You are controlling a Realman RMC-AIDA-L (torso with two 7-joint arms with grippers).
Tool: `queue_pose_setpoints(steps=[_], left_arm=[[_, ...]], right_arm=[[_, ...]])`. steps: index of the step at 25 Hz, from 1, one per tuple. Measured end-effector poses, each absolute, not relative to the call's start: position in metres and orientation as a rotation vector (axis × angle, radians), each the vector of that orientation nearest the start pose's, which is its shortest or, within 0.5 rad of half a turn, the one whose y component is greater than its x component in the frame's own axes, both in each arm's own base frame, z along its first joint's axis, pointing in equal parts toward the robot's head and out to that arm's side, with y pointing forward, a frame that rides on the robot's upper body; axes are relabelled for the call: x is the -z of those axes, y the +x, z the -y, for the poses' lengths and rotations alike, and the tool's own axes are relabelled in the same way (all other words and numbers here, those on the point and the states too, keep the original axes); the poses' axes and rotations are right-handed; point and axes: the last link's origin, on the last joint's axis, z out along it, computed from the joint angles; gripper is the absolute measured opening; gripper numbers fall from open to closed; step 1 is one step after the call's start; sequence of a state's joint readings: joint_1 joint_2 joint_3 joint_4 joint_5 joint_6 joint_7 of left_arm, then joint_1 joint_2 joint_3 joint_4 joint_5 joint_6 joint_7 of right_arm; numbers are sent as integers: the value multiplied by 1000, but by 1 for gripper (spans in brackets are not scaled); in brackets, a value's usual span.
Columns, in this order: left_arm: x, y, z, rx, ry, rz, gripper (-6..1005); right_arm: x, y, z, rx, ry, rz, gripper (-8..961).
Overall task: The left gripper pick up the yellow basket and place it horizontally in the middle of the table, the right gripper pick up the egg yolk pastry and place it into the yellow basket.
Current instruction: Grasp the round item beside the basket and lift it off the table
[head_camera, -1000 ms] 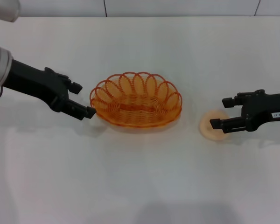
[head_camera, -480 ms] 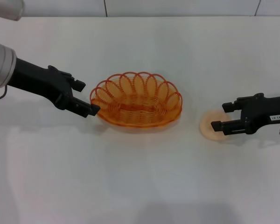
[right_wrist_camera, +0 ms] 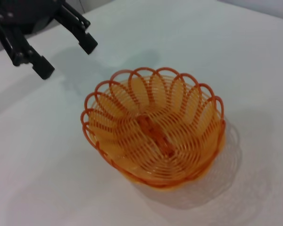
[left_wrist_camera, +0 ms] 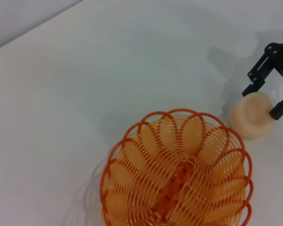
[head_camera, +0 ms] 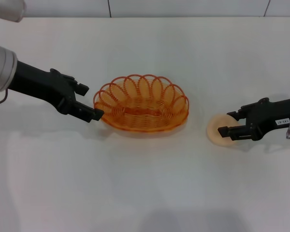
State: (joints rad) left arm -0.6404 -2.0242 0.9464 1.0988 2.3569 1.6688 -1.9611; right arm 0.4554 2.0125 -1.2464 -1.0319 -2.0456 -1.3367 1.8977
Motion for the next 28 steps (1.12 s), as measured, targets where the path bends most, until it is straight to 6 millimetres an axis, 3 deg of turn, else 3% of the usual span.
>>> queue_pose_setpoints(steps=[10, 15, 28], left_arm=[[-43, -214, -361, -35, -2873, 720, 890], [-43, -213, -361, -33, -2875, 719, 889], [-43, -213, -362, -32, -2875, 714, 889]], right_arm=[[3, 232, -350, -116, -2804, -682, 510], [5, 232, -351, -82, -2811, -685, 329], [4, 223, -352, -41, -2833, -683, 114]])
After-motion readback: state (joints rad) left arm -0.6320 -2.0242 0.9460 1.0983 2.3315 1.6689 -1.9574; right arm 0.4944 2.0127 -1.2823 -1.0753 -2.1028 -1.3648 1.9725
